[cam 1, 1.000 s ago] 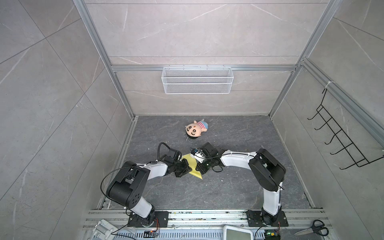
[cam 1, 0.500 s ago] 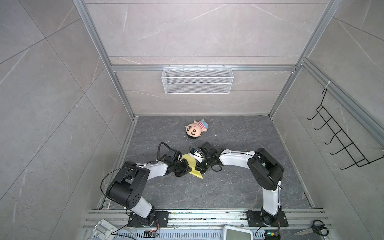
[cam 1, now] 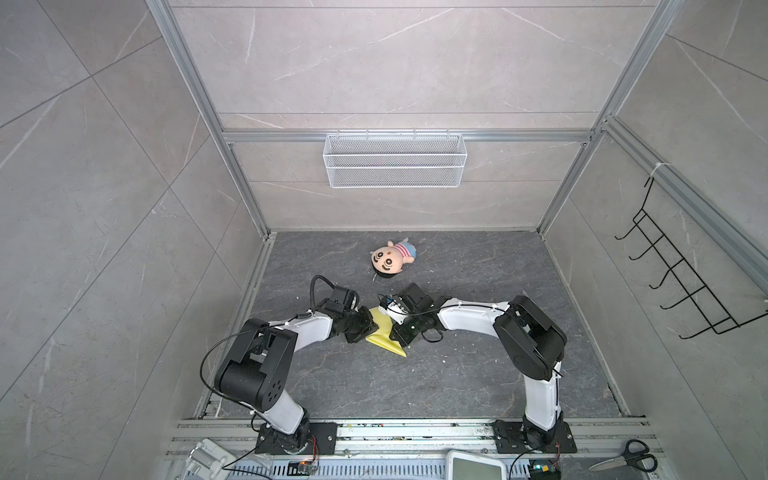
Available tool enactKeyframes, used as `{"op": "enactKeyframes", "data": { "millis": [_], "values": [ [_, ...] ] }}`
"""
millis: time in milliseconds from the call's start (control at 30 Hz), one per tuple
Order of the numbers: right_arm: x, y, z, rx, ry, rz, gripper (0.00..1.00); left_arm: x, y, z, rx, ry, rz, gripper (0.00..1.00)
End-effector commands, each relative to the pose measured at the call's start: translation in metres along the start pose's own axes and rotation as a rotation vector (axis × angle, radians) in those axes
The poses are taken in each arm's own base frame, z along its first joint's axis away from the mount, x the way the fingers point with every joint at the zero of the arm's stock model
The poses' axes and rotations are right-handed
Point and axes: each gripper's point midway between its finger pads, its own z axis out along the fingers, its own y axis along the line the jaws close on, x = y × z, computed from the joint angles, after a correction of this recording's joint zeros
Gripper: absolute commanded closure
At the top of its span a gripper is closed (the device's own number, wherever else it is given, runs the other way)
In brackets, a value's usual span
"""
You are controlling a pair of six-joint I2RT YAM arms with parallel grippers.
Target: Fold a paper plane with a square sheet of paper (pick it up from the middle)
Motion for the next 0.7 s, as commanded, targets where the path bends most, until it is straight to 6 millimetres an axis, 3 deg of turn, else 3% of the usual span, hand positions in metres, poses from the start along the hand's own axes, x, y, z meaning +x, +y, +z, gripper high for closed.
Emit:
{"op": "enactKeyframes", "data": {
  "millis": [0, 333, 667],
  "values": [
    [0.016, -0.009, 0.01, 0.029, 0.061, 0.017, 1.0, -0.009, 0.008, 0.002, -0.059, -0.006, 0.004, 0.88],
    [0.009, -0.009, 0.006, 0.04, 0.045, 0.014, 1.0, -0.002, 0.033, 0.011, -0.168, 0.054, -0.026, 0.94],
    [0.005, -0.012, 0.0, 0.069, 0.026, 0.016, 1.0, 0.001, 0.036, 0.012, -0.179, 0.071, -0.015, 0.96]
  ]
}}
